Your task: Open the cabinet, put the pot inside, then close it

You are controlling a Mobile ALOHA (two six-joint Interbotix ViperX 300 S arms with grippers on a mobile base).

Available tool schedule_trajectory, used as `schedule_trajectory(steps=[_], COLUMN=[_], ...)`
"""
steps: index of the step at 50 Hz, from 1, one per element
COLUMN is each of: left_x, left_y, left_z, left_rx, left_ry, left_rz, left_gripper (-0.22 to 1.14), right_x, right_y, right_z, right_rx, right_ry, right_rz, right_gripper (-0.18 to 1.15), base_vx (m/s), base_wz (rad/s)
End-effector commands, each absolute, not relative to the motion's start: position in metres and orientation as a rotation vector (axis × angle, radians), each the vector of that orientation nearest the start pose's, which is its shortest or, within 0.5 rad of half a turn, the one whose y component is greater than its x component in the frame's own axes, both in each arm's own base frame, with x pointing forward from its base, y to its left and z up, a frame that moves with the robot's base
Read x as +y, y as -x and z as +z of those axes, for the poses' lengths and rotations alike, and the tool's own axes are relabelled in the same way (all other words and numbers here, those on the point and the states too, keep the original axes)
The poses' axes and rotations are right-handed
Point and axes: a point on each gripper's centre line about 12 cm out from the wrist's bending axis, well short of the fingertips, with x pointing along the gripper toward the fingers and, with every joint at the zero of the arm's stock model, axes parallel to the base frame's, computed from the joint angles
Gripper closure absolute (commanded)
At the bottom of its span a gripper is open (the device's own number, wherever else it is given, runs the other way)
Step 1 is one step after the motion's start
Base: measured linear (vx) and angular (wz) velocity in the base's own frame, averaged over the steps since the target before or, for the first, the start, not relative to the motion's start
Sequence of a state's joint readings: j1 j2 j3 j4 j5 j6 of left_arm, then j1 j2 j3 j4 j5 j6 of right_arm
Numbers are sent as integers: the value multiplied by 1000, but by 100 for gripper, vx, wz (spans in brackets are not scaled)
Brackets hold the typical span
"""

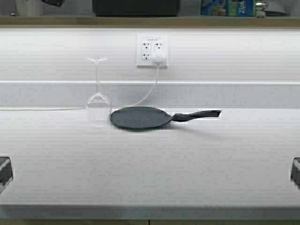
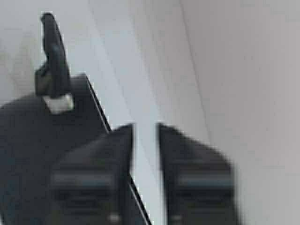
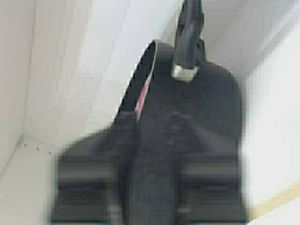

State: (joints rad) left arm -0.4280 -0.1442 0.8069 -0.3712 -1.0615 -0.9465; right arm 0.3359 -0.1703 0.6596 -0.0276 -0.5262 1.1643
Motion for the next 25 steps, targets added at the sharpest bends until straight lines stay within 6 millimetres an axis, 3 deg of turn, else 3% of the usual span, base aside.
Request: schedule_trajectory(steps=[1, 3, 5, 11, 25], left_x=[-114, -114, -114, -117, -133], left_y=[-335, -334, -335, -337, -341], left_z=[295, 292, 290, 293, 308], left_rx=[-257, -246, -239, -223, -4], left_ry=[1226, 1201, 1164, 971, 466], left_rz=[-308, -296, -284, -257, -260], left_gripper=[83, 96, 101, 85, 87], right_x=[131, 131, 132, 132, 130], right_y=[-365, -365, -365, -367, -366], right_z=[306, 305, 305, 305, 310], right_rx=[148, 155, 151, 152, 240], right_ry=[-1080, -1043, -995, -849, -395], right_rz=[348, 346, 348, 341, 310], right_gripper=[92, 102, 102, 87, 89], base_vx=[-17, -17, -19, -21, -17], base_wz=[-8, -8, -8, -6, 1])
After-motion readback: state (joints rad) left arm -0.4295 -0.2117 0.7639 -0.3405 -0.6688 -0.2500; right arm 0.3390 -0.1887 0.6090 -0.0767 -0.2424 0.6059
